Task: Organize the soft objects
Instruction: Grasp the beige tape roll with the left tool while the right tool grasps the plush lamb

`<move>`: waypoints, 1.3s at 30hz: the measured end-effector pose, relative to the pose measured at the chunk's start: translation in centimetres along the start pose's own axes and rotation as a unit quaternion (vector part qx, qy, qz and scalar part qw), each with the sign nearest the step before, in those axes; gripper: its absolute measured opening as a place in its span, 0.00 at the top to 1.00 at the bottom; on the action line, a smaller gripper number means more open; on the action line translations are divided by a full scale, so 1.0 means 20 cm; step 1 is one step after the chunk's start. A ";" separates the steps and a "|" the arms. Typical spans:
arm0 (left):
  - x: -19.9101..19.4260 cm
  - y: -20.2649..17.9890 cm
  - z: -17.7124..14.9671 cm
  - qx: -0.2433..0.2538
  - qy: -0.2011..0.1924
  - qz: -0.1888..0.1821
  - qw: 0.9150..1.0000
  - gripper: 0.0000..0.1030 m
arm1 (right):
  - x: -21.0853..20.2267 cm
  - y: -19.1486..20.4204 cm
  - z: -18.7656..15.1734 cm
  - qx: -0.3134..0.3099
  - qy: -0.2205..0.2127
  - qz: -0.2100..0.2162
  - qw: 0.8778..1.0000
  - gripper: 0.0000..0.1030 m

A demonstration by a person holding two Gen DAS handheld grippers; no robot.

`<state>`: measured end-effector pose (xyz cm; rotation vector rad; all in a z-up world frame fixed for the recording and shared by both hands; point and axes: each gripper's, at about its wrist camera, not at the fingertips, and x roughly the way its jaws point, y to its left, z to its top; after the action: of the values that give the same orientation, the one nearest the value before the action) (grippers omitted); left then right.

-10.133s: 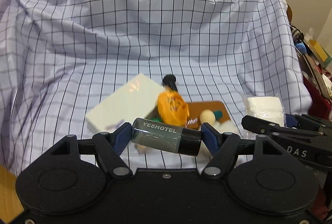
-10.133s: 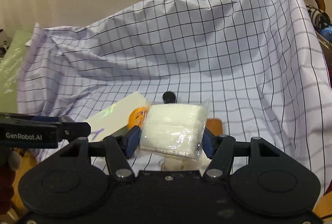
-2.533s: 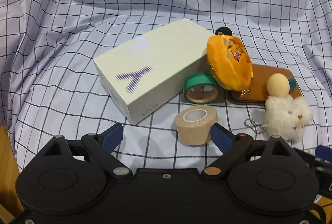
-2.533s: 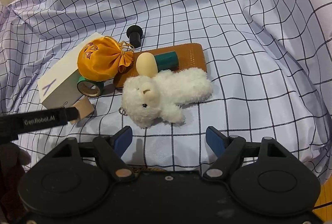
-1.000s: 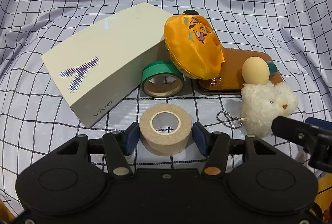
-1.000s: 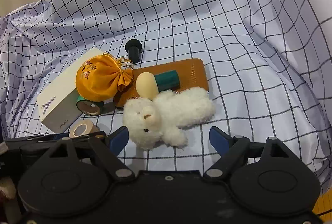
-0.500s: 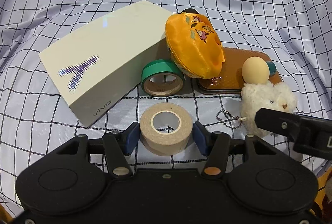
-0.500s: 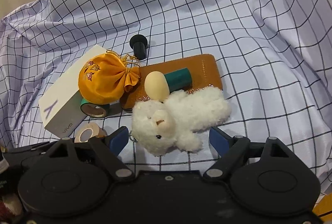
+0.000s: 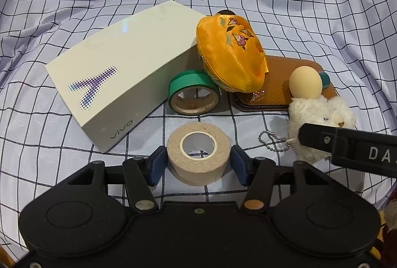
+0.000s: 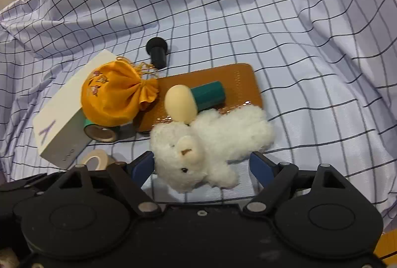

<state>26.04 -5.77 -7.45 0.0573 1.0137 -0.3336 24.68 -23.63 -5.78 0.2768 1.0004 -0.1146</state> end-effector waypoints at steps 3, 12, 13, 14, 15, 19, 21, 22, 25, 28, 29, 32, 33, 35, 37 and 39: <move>0.00 0.00 0.00 0.001 0.000 0.001 1.000 0.48 | -0.01 -0.03 0.00 0.005 -0.002 -0.006 1.000 0.19; 0.00 -0.01 0.00 0.002 -0.001 0.003 1.000 0.48 | -0.03 -0.05 -0.01 0.004 -0.011 -0.022 1.000 0.19; 0.00 -0.01 0.00 0.002 -0.001 0.003 1.000 0.48 | -0.03 -0.05 -0.01 0.003 -0.011 -0.020 1.000 0.18; 0.00 -0.01 0.00 0.002 -0.001 0.003 1.000 0.48 | -0.03 -0.04 -0.01 0.004 -0.011 -0.016 1.000 0.15; 0.00 -0.01 0.00 0.003 -0.001 0.003 1.000 0.48 | -0.03 -0.04 -0.01 0.007 -0.009 -0.013 1.000 0.12; 0.00 -0.01 0.00 0.002 -0.001 0.003 1.000 0.48 | -0.02 -0.04 0.01 0.024 -0.003 0.001 1.000 0.07; 0.00 -0.01 0.00 0.002 -0.001 0.003 1.000 0.48 | -0.01 -0.03 0.03 0.029 -0.002 -0.002 1.000 0.07; 0.00 -0.01 0.00 0.002 -0.001 0.003 1.000 0.48 | -0.01 -0.03 0.03 0.032 -0.002 -0.003 0.999 0.07; 0.00 -0.01 0.00 0.002 -0.001 0.003 1.000 0.48 | 0.02 -0.03 0.05 0.042 0.003 -0.005 0.999 0.07; 0.00 -0.01 0.00 0.002 -0.001 0.003 1.000 0.48 | 0.04 -0.02 0.06 0.047 0.009 -0.015 0.999 0.07; 0.01 -0.01 0.00 0.002 -0.001 0.003 1.000 0.48 | 0.05 -0.02 0.06 0.048 0.011 -0.018 0.999 0.07; 0.01 -0.01 0.00 0.002 -0.001 0.003 1.000 0.48 | 0.06 -0.02 0.05 0.045 0.015 -0.027 0.999 0.19; 0.01 -0.01 0.00 0.002 -0.001 0.003 1.000 0.48 | 0.06 -0.02 0.05 0.043 0.018 -0.028 0.999 0.23; 0.01 -0.01 -0.01 0.002 -0.001 0.004 1.000 0.48 | 0.07 -0.03 0.05 0.041 0.024 -0.027 0.999 0.29; 0.01 -0.01 -0.01 0.001 -0.001 0.003 1.000 0.48 | 0.06 -0.04 0.04 0.039 0.022 -0.025 0.999 0.32; 0.01 -0.01 -0.01 0.001 -0.001 0.003 1.000 0.48 | 0.04 -0.04 0.04 0.037 0.019 -0.024 0.999 0.32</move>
<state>25.91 -5.99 -7.65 0.0629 1.0102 -0.3291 25.56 -24.66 -6.24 0.3233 1.0426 -0.1912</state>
